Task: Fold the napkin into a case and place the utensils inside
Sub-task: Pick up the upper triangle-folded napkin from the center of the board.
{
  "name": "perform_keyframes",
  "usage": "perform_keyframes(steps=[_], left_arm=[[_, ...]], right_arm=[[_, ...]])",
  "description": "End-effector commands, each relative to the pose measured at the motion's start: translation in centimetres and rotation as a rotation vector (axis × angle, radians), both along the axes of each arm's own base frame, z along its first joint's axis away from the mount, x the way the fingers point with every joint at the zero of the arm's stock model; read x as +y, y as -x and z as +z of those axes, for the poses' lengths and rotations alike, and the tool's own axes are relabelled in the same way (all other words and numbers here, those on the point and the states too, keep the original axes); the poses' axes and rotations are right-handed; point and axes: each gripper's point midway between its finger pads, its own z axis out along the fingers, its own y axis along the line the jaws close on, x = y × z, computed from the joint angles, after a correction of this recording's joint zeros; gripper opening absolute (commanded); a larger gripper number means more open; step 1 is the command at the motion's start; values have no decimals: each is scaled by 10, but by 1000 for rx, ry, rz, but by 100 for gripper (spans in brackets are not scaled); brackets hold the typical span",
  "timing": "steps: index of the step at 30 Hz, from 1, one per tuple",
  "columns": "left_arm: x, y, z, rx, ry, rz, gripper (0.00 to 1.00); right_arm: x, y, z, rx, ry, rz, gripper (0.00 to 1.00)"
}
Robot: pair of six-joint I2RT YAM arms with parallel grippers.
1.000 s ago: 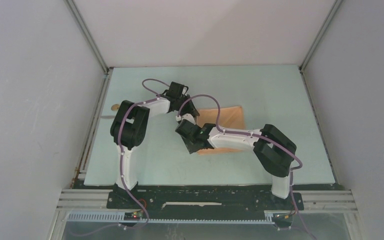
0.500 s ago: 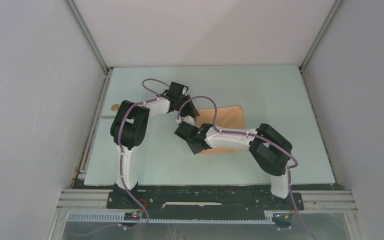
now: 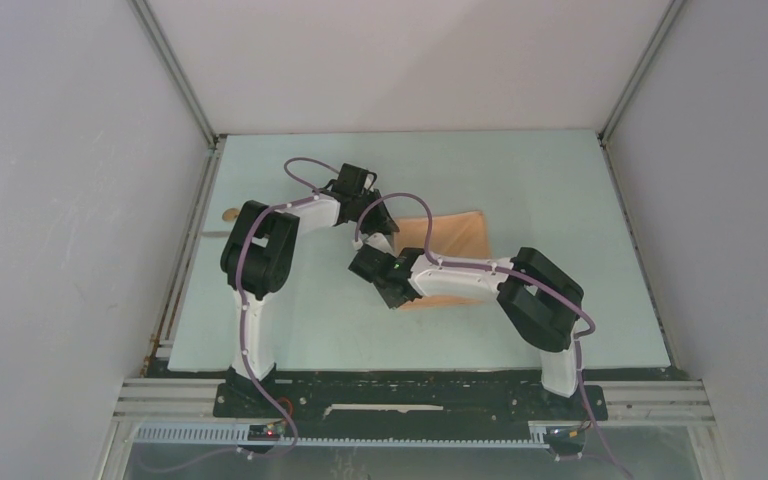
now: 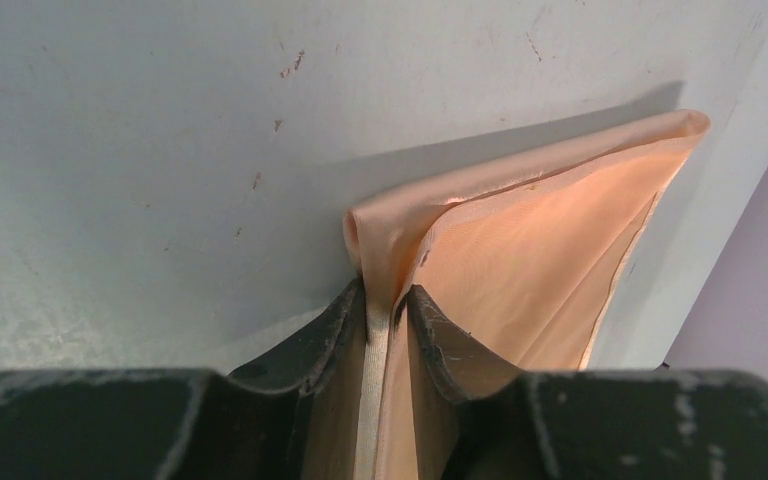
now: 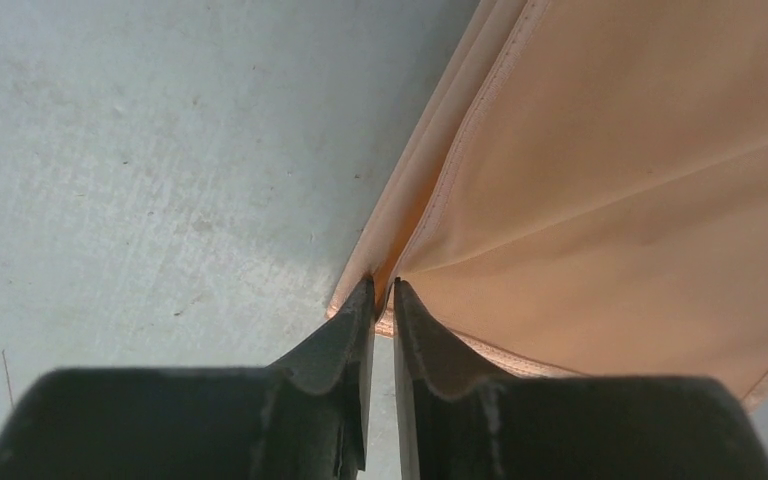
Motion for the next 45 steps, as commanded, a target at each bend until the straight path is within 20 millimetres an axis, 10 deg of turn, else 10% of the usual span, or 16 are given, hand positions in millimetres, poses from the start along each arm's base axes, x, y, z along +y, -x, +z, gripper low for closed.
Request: perform_keyframes(steps=[1,13,45], left_arm=[[3,-2,8,-20,2,3,29],[3,-3,9,-26,1,-1,29],[6,-3,3,-17,-7,2,29]], right_arm=[[15,-5,20,-38,-49,14,22],[31,-6,38,-57,-79,35,42],[12,-6,-2,7,38,-12,45]])
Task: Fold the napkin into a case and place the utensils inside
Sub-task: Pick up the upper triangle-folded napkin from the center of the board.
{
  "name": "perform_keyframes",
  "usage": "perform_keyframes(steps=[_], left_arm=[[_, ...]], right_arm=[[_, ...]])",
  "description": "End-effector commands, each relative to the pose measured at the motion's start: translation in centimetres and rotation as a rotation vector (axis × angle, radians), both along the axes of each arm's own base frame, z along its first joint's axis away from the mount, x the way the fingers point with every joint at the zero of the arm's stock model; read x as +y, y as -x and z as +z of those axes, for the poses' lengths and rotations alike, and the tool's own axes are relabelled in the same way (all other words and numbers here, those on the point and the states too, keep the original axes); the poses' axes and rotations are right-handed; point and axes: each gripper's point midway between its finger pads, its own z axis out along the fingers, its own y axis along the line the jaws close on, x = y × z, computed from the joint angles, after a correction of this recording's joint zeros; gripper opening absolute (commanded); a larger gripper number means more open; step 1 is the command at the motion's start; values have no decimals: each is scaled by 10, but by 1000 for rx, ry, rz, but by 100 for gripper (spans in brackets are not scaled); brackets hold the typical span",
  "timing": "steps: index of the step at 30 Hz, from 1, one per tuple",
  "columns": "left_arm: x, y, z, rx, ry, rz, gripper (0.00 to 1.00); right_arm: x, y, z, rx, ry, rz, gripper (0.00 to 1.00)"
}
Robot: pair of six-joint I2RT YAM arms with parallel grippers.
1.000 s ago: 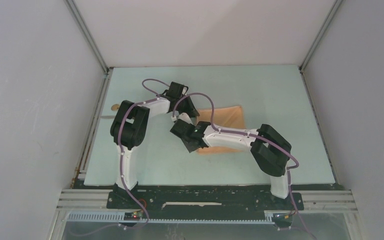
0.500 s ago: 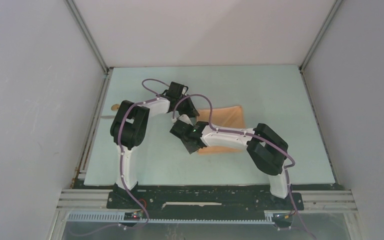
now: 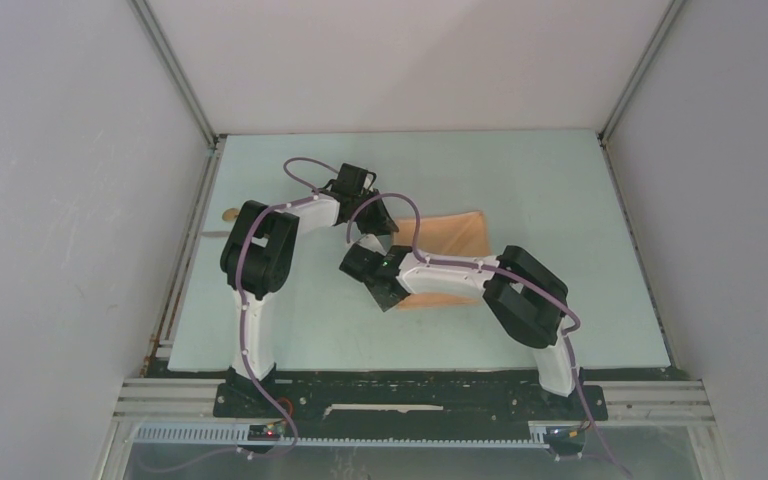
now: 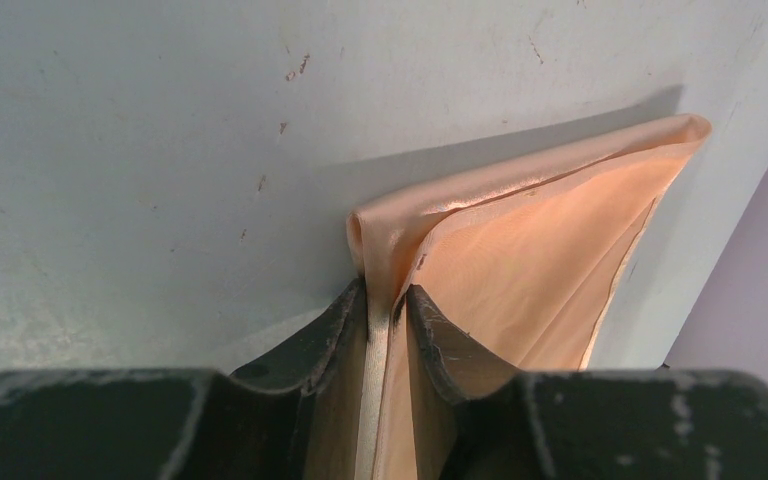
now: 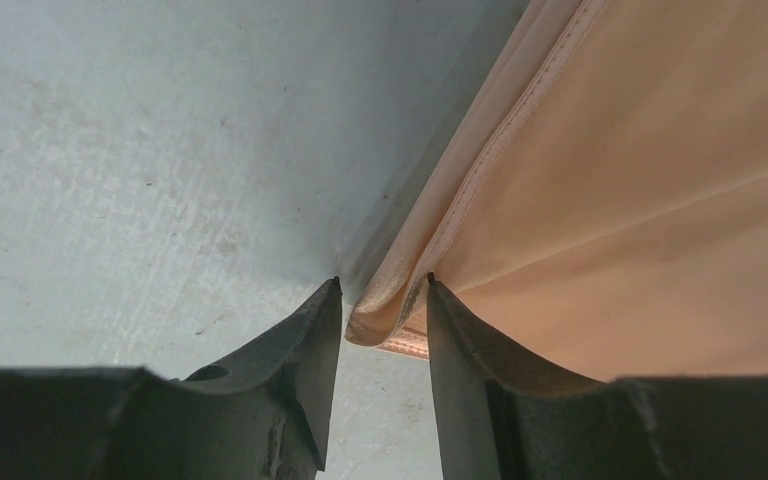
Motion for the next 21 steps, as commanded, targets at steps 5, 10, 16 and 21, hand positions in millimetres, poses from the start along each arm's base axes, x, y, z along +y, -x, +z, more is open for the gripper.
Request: perform_keyframes(steps=[5,10,16,21], left_arm=[[5,-2,3,-15,-8,-3,29],[6,-2,1,-12,-10,-1,29],[6,-2,-1,-8,-9,-1,29],[6,-3,3,-14,-2,-5,31]], right_arm=[[-6,-3,-7,42,-12,-47,43],[-17,3,-16,93,-11,-83,41],[-26,9,-27,151,2,-99,32],[-25,4,-25,159,-42,-113,6]])
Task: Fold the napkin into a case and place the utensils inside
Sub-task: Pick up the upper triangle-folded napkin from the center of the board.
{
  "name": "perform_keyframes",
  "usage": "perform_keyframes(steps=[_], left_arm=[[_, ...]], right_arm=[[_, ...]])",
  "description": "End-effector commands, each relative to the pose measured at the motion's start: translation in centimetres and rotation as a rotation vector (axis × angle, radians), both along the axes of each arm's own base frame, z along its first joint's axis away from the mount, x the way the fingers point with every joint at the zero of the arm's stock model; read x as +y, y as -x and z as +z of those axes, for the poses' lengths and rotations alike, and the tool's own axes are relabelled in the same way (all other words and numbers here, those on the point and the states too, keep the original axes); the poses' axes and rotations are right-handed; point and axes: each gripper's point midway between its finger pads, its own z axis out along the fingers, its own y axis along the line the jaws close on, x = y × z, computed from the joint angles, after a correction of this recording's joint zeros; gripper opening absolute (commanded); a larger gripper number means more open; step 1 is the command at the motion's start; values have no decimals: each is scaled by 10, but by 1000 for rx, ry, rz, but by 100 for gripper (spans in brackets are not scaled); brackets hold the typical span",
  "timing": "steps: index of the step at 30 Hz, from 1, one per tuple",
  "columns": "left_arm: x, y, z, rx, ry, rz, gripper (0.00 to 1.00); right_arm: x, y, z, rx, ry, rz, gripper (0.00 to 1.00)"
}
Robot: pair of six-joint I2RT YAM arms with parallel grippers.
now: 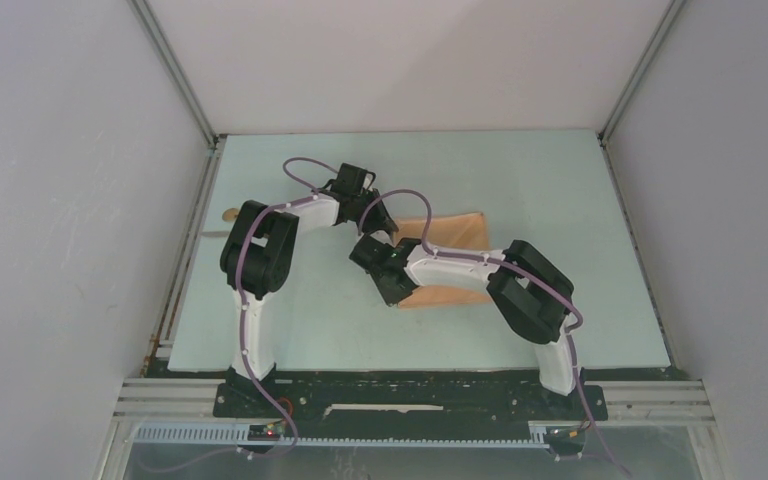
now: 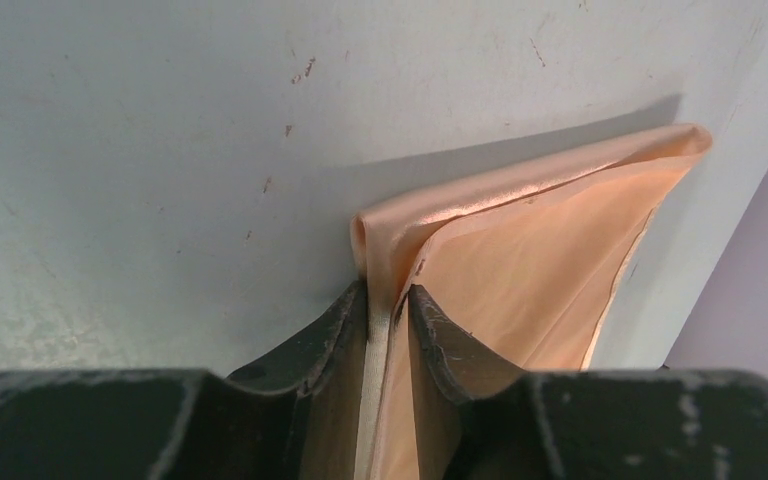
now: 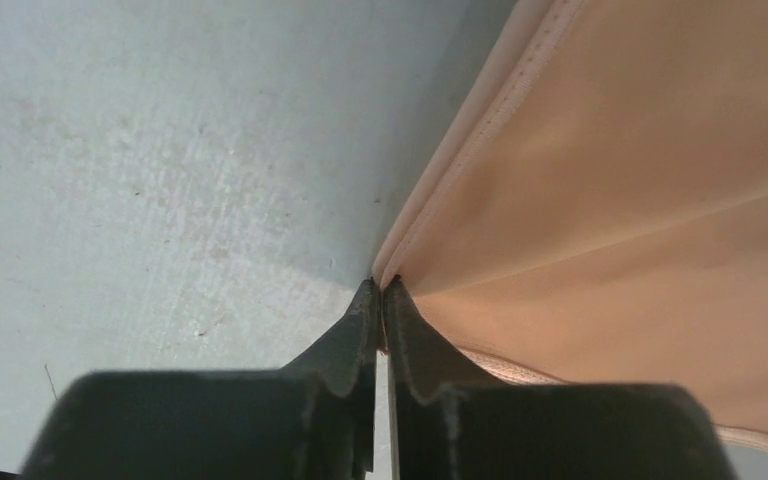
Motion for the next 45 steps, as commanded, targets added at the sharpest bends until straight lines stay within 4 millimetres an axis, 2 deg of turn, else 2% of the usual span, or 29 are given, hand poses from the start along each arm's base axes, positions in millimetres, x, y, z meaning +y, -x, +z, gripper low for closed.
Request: perform_keyframes(steps=[1,3,9,13,16,22,27,31,35,45], left_arm=[[5,-3,5,-17,1,-7,32],[6,-6,13,-25,16,-5,40],[26,-4,39,-12,98,55,75],[28,6,46,6,188,84,87],[24,14,47,20,256,104,88],[18,18,46,15,304,128,92],[17,19,45,9,309,132,93],[22,22,45,-1,287,141,93],[22,22,45,-6,280,139,93],[26,19,48,-27,242,126,93]], right_arm=[[-19,4,-12,48,20,-37,0],[-16,0,-7,33,-18,-41,0],[-5,-8,23,1,-212,-9,0],[-1,-13,52,-1,-386,-12,0],[-2,-13,63,16,-465,-10,0],[-6,-15,68,39,-511,-20,0],[-6,-14,59,51,-490,-23,0],[-18,-8,40,49,-317,-38,4],[-16,0,24,71,-214,-10,5],[-17,0,20,54,-174,-4,9]])
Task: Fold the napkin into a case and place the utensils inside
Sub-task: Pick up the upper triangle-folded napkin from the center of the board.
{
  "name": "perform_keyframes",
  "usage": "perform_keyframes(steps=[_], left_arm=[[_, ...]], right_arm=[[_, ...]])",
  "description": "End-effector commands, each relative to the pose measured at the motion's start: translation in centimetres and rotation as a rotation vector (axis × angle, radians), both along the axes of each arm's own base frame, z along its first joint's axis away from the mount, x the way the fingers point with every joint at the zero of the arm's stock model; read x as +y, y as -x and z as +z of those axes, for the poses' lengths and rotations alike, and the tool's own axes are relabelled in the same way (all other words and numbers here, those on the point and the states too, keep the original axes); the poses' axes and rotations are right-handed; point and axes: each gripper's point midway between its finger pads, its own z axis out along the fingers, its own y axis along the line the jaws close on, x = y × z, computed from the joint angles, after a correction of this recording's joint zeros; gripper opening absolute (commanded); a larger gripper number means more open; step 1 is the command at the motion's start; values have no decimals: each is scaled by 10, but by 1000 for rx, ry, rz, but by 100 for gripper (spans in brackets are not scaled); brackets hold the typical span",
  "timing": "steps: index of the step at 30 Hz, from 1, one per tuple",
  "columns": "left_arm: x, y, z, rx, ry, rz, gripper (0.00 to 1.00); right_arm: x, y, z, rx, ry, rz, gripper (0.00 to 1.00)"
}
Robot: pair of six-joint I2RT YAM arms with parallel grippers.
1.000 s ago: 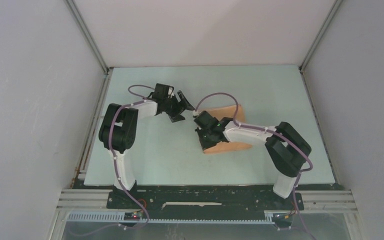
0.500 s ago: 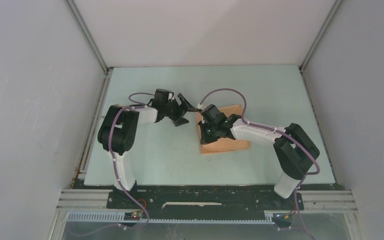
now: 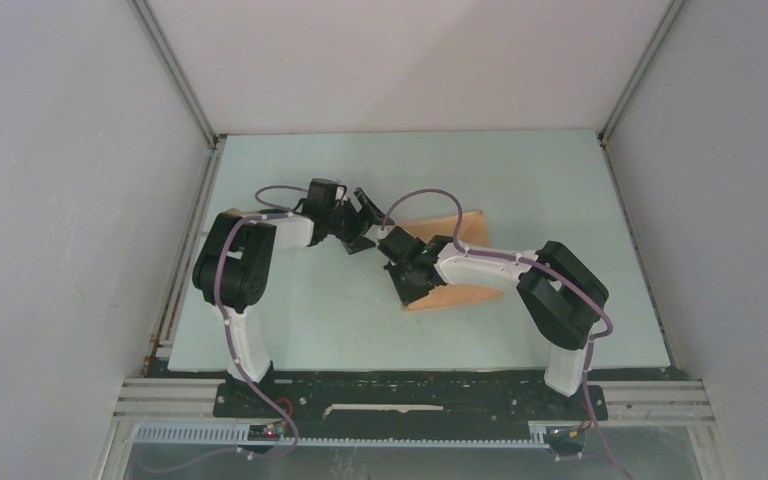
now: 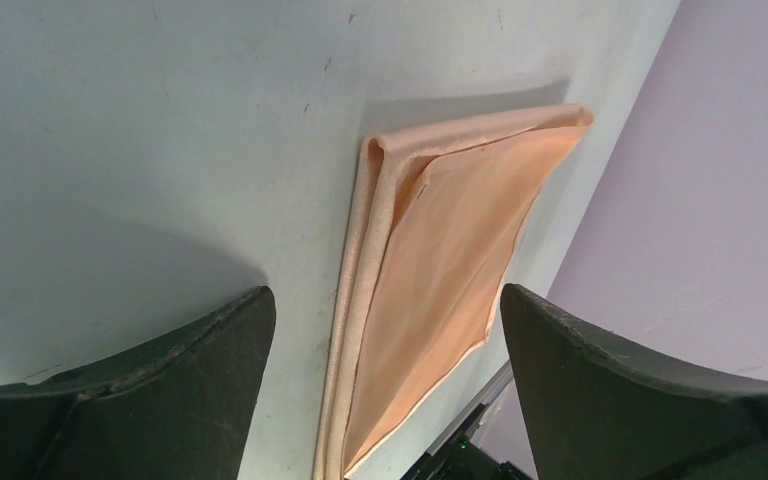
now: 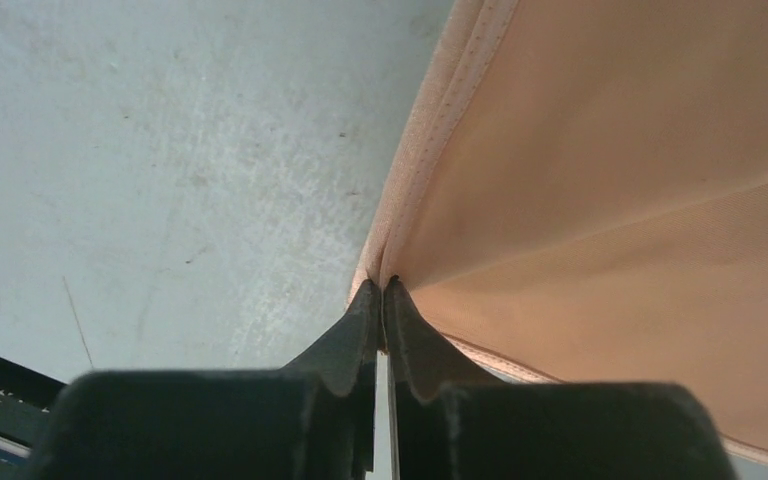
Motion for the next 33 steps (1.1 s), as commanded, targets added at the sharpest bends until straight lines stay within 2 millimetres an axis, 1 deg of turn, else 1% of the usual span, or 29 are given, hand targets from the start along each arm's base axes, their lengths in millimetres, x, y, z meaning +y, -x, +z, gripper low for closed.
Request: perform_keyframes(steps=[1,7,13,17,22,29,33], left_arm=[[0,-8,25,-79,-21,-13,93],[0,-9,25,-82,-26,-18,93],[0,-9,25,-84,-30,-21,93],[0,-9,24,-81,-32,-22,93],[1,-8,23,-79,-31,-24,93],[1,-8,22,-75,-32,-23,93],[3,-8,20,-73,-34,-22,93]], right_arm=[[2,-10,10,-42,11,6,11],[9,-8,12,-44,-6,11,36],[14,-7,14,-61,-10,8,47],[16,-5,13,-88,45,15,55],[9,-4,1,-73,102,-2,56],[-3,3,-14,-37,176,-28,52],[-8,6,-23,-15,204,-35,46]])
